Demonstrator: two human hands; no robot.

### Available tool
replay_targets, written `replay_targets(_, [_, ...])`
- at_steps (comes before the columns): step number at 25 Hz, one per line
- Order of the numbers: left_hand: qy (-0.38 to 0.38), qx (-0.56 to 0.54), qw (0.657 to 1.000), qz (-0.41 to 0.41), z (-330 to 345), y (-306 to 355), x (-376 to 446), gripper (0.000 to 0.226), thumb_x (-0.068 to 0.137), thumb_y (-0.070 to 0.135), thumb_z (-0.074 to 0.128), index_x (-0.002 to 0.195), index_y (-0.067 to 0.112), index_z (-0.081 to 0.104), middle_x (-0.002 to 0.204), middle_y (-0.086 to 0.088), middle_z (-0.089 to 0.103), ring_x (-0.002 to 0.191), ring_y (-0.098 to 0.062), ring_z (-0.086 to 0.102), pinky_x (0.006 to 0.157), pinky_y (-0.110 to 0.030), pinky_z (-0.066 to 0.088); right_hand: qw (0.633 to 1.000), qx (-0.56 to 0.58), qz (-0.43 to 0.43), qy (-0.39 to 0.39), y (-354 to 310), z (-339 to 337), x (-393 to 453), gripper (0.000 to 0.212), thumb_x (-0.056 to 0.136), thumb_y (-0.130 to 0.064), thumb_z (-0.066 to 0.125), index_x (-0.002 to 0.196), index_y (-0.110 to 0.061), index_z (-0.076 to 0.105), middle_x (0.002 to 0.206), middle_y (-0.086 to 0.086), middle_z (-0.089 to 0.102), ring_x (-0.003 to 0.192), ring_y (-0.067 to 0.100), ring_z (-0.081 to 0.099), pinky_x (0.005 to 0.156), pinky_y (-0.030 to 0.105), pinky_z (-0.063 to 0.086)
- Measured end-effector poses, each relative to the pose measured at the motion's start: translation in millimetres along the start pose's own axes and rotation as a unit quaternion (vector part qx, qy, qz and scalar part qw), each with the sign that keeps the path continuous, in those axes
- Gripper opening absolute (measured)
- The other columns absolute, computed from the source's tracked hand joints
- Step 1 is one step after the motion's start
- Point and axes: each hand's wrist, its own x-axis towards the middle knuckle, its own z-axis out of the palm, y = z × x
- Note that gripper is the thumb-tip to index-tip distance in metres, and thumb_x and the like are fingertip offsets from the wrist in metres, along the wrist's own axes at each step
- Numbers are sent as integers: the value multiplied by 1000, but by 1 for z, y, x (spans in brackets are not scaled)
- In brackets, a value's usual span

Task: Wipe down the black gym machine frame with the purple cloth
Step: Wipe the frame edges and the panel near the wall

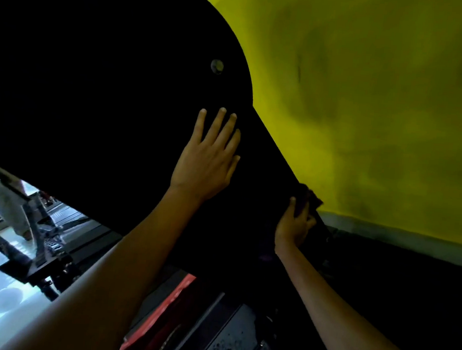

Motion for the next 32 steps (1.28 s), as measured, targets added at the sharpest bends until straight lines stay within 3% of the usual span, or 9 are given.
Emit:
replay_targets(2, [12, 22, 1000, -6, 2, 1, 0, 58, 97, 42, 15, 142, 15, 40, 153, -11, 33, 144, -31, 23, 115, -53, 11, 992, 44, 114, 9, 1, -5, 7, 57, 97, -51, 39, 148, -27, 31, 147, 15, 21, 119, 40, 46, 99, 44, 42])
replay_targets(3, [18, 31, 999, -8, 3, 2, 1, 57, 98, 43, 18, 142, 14, 40, 152, -12, 34, 143, -31, 25, 114, -53, 12, 994, 45, 100, 13, -6, -2, 1, 57, 96, -50, 41, 148, -26, 32, 146, 16, 23, 119, 40, 47, 98, 41, 42])
replay_targets(5, [32, 55, 998, -8, 5, 4, 1, 56, 97, 45, 21, 141, 15, 40, 151, -12, 35, 142, -31, 27, 114, -54, 18, 997, 14, -73, 13, -31, 14, -25, 57, 96, -46, 46, 146, -22, 34, 141, 16, 31, 119, 34, 48, 94, 36, 41])
replay_targets(7, [44, 67, 997, -4, 7, 6, 1, 56, 97, 46, 22, 140, 16, 41, 151, -11, 36, 141, -31, 29, 113, -52, 22, 962, -7, -273, 3, -55, 32, -49, 57, 94, -44, 51, 143, -19, 40, 135, 14, 38, 115, 26, 49, 89, 32, 43])
replay_targets(10, [57, 67, 996, -2, 9, 9, 1, 56, 96, 47, 25, 142, 18, 39, 151, -10, 35, 142, -30, 28, 113, -52, 24, 924, -20, -382, 7, -61, 41, -44, 62, 89, -53, 47, 139, -17, 47, 129, 11, 46, 110, 17, 50, 82, 20, 41])
replay_targets(13, [59, 74, 995, -5, 11, 9, 1, 62, 97, 52, 19, 148, 18, 29, 155, -11, 28, 144, -31, 23, 114, -54, 17, 933, 5, -359, 29, -33, 27, -12, 60, 90, -49, 49, 137, -12, 49, 125, 14, 47, 107, 22, 53, 82, 23, 44])
replay_targets(17, [41, 75, 996, 12, 13, 9, 1, 71, 95, 59, 5, 153, 19, 14, 159, -12, 12, 146, -34, 10, 113, -55, 4, 972, -1, -232, 33, 16, 8, 32, 48, 97, -31, 51, 139, -9, 44, 130, 21, 40, 109, 34, 52, 88, 42, 46])
replay_targets(26, [36, 74, 997, 15, 13, 12, 3, 72, 95, 62, 6, 153, 19, 16, 159, -12, 13, 146, -35, 10, 116, -54, 12, 992, -23, 120, 34, 80, -41, 64, 60, 99, -48, 34, 150, -18, 23, 151, 21, 17, 131, 44, 32, 108, 49, 31])
replay_targets(32, [29, 72, 997, 12, 12, 10, 3, 72, 95, 60, 7, 153, 17, 14, 159, -13, 10, 146, -35, 7, 111, -55, 1, 985, -8, -171, 0, 61, -15, 29, 47, 99, -25, 45, 142, -9, 38, 137, 15, 32, 109, 16, 44, 89, 28, 38])
